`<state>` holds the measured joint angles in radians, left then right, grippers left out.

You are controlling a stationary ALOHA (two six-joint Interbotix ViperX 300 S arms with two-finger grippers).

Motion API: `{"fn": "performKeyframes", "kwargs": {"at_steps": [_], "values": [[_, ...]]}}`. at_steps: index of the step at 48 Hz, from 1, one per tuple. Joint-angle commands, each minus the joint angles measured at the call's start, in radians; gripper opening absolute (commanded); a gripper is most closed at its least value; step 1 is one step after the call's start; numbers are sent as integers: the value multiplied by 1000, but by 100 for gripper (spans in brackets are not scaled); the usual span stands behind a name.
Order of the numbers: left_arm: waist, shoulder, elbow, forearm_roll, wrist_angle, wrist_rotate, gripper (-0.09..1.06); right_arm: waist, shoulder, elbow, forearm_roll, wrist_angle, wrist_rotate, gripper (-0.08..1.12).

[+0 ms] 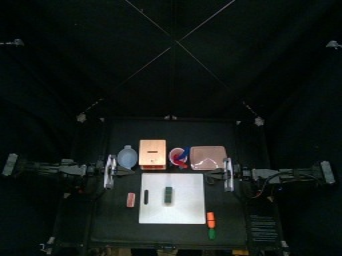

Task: Cut the sushi into 4 pieces with the knife
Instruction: Pick up the knife at its handle with right hand

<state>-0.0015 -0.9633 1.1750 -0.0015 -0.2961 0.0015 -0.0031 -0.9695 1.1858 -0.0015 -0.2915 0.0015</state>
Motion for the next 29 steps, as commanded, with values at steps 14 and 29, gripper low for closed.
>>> {"fn": "performKeyframes", "kwargs": {"at_steps": [14, 29], "values": [[-25, 118, -26, 3, -34, 5, 8, -38, 224, -264, 15, 199, 8, 10], [-29, 143, -26, 2, -35, 2, 14, -91, 523, -655, 20, 643, 8, 46]]}}
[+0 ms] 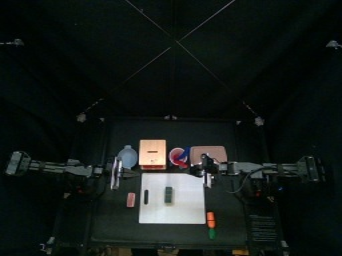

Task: Cut the sushi into 4 pieces with the knife
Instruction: Pick up the knife at its handle with right hand

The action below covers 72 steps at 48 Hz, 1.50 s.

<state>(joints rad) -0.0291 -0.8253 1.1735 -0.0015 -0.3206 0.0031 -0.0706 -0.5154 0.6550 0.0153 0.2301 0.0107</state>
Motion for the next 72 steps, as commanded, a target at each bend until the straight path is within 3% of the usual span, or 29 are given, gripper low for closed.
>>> {"fn": "performKeyframes", "kwargs": {"at_steps": [1, 9, 15, 31, 45, 72], "values": [[-2, 5, -25, 2, -11, 0, 14, -26, 86, -141, 3, 144, -2, 51], [-2, 5, -18, 0, -11, 0, 14, -40, 204, -256, -12, 318, -2, 90], [-2, 5, -17, 0, -11, 0, 14, -38, 272, -321, -48, 420, -3, 105], [-2, 3, -9, 0, -11, 2, 14, -25, 433, -491, -210, 735, -18, 105], [2, 5, -5, 0, -11, 0, 14, -18, 598, -643, -259, 1017, -49, 104], [2, 5, 6, 0, -11, 2, 14, -29, 644, -647, -285, 1057, -72, 99]]}}
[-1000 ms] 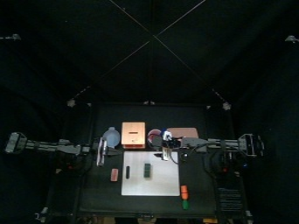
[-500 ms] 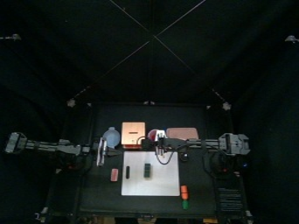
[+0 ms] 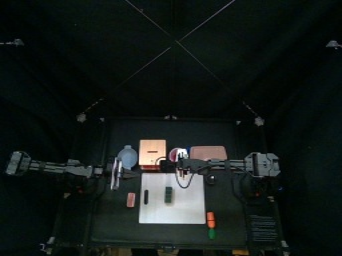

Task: Cut the sushi into 4 pieces with the knife
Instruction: Pick up the knife at its handle with right hand

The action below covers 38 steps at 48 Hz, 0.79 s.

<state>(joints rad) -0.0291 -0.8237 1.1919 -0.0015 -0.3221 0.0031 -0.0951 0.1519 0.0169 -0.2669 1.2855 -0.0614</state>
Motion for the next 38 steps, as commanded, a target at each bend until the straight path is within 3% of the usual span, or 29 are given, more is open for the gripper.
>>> {"fn": "performKeyframes", "kwargs": {"at_steps": [1, 8, 24, 31, 38], "values": [[2, 3, -12, 0, -9, 2, 14, -6, -23, -8, -3, 2, -2, 98], [3, 2, -11, 0, -9, 2, 14, -6, -23, 0, -8, 2, -6, 84], [5, 3, -11, 0, -9, 2, 14, -21, -20, -6, -11, 2, -9, 40], [5, 3, -11, 0, -9, 2, 14, -32, -21, -26, -17, 8, -15, 28], [8, 3, -8, 0, -9, 2, 14, -34, -35, -75, -44, 34, -18, 22]]}}
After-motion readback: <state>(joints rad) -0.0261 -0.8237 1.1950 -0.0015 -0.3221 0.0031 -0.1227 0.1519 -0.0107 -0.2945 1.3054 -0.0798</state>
